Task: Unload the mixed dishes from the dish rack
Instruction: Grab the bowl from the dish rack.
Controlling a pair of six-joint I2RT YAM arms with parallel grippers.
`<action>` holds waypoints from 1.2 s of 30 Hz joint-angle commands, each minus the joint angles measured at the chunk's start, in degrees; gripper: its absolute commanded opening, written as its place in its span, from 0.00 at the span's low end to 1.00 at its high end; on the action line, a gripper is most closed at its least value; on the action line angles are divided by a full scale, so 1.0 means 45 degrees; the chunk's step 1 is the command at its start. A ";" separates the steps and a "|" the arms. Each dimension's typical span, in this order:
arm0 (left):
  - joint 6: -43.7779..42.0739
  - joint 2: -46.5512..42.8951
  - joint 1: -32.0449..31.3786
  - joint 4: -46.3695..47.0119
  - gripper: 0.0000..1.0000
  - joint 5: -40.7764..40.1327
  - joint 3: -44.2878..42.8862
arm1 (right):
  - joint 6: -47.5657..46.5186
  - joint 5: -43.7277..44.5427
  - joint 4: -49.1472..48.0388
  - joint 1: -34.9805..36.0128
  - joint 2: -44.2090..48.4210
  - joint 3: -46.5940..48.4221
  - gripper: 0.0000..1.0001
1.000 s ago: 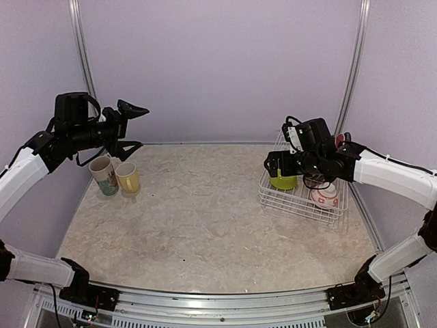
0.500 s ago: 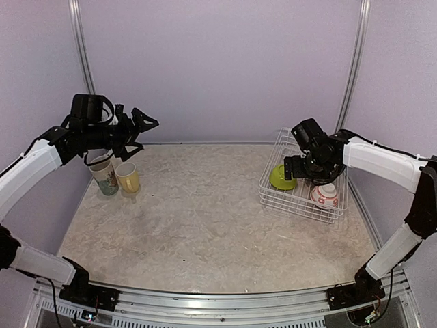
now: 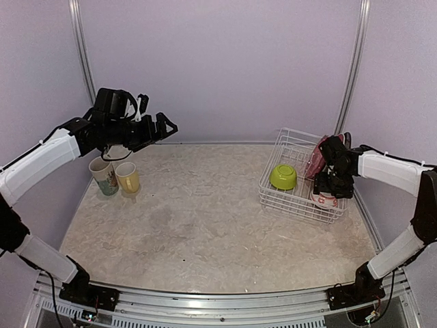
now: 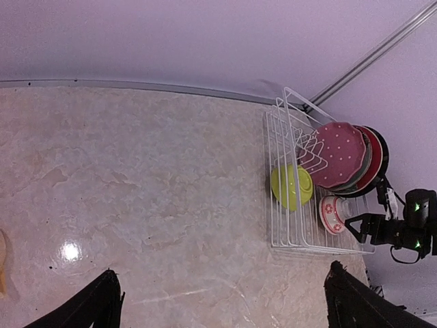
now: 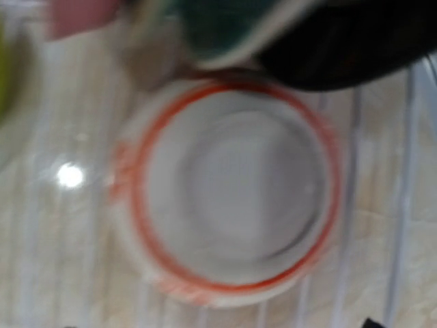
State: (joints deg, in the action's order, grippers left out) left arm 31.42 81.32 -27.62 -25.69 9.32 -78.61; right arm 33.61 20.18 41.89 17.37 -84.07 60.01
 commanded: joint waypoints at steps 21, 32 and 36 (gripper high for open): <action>-0.3683 -0.0622 -0.1520 0.0379 0.99 -0.0519 0.0645 | 0.0373 -0.0261 -0.2729 -0.1357 -0.0566 -0.0651 0.80; -0.3222 0.0148 -0.1360 -0.0152 0.99 -0.0362 0.0220 | 0.0066 0.0322 -0.3802 -0.1417 -0.1044 -0.1108 0.78; -0.3183 0.0154 -0.1256 -0.0169 0.99 -0.0330 0.0220 | -0.0125 0.0394 -0.4560 -0.1457 -0.1017 -0.1464 0.75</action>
State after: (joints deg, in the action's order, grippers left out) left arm 16.51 81.65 -33.82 -25.56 6.96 -76.25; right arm 34.09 20.38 25.10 11.79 -88.18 55.46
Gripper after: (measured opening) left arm 0.988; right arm 0.759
